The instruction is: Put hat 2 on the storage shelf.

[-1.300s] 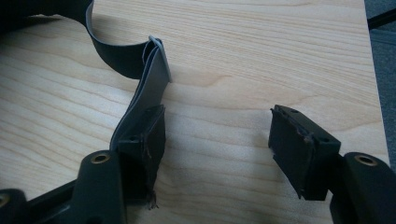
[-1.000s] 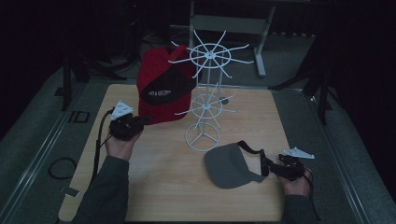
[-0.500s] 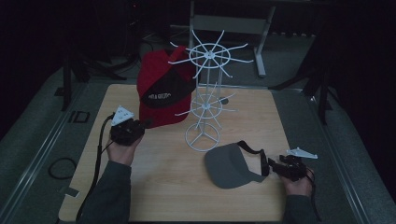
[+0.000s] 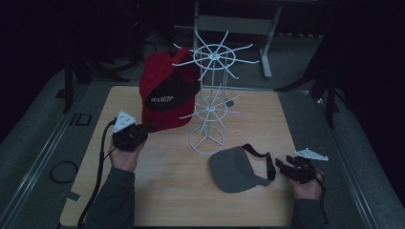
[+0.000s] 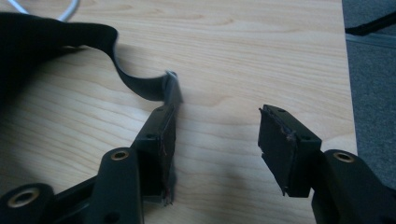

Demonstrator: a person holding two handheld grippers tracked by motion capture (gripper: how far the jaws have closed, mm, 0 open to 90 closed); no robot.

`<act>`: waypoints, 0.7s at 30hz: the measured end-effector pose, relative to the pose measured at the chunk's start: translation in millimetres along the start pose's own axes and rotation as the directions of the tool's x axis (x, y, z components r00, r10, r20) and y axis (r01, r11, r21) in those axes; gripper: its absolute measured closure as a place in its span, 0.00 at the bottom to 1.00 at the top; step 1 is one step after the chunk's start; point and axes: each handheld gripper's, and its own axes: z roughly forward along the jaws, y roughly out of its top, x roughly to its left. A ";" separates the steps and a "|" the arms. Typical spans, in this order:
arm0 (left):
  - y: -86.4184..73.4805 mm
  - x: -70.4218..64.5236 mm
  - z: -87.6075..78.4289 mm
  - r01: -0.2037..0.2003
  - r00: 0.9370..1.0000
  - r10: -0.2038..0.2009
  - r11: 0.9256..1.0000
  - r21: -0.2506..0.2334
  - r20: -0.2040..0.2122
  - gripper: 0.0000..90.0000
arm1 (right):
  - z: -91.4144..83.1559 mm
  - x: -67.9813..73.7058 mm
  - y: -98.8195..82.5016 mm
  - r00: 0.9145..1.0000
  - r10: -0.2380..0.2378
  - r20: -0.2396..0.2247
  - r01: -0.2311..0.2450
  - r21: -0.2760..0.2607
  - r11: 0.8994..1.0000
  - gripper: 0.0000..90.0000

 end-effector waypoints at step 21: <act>-2.7 -1.7 0.0 0.005 1.000 -0.005 1.000 -0.005 0.005 0.95 | 30.3 22.2 13.4 0.998 -0.022 -0.066 0.029 0.109 0.994 0.75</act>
